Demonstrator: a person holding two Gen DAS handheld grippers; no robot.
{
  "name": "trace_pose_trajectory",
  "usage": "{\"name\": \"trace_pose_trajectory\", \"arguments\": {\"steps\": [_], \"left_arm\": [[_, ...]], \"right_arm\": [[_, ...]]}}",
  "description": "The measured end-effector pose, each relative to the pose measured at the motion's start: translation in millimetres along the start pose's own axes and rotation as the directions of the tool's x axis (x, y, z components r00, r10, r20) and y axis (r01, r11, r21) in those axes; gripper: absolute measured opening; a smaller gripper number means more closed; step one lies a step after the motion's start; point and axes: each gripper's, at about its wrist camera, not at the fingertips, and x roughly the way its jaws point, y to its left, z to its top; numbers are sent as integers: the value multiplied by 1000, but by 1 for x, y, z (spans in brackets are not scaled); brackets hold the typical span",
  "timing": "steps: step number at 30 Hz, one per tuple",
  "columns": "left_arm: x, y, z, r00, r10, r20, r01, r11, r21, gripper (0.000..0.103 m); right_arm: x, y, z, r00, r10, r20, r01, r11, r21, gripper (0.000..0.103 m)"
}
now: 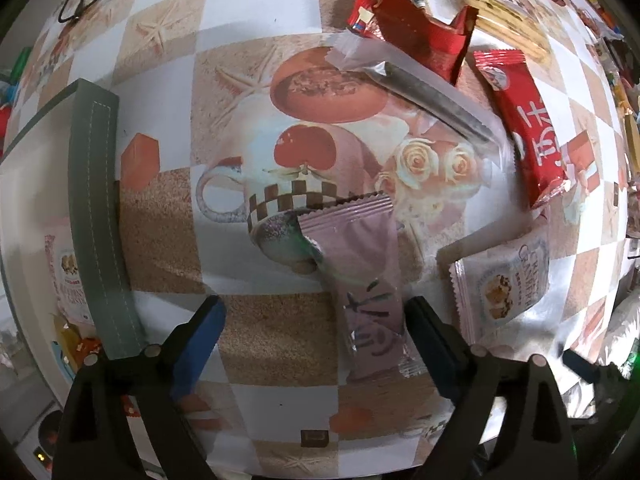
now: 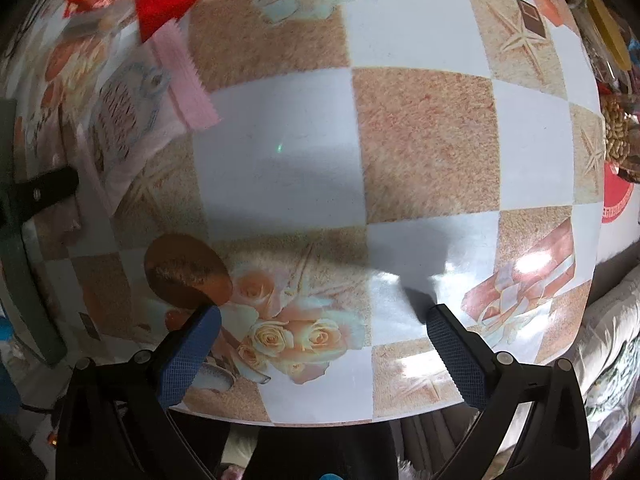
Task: Organize snacks
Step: 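Move the left tool over the pink logo bar while the right tool nears the red pack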
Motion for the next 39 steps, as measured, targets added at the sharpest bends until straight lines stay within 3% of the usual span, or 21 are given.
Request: {"name": "trace_pose_trajectory", "arguments": {"steps": [4, 8, 24, 25, 28, 34, 39], "left_arm": [[5, 2, 2, 1000, -6, -5, 6, 1000, -14, 103], [9, 7, 0, 1000, -11, -3, 11, 1000, -11, 103], [4, 10, -1, 1000, -11, -1, 11, 1000, -3, 103], [4, 10, -2, 1000, -11, -1, 11, 1000, -3, 103], [4, 11, -2, 1000, -11, 1, 11, 1000, -2, 103], [5, 10, -4, 1000, -11, 2, 11, 1000, -6, 103], [0, 7, -6, 1000, -3, 13, 3, 1000, 11, 103]], "right_arm": [[-32, -7, 21, 994, 47, 101, -51, 998, 46, 103], [-61, 0, 52, 983, 42, 178, -47, 999, 25, 103], [-78, 45, 136, 971, 77, 228, -67, 996, -50, 101], [-77, 50, 138, 971, 75, 228, -62, 996, -65, 90], [-75, 69, 144, 975, 95, 202, -78, 993, -91, 77], [-72, 80, 127, 969, 19, 245, 12, 992, -122, 33], [-67, 47, 110, 973, 51, 225, -33, 996, -83, 32]]}}
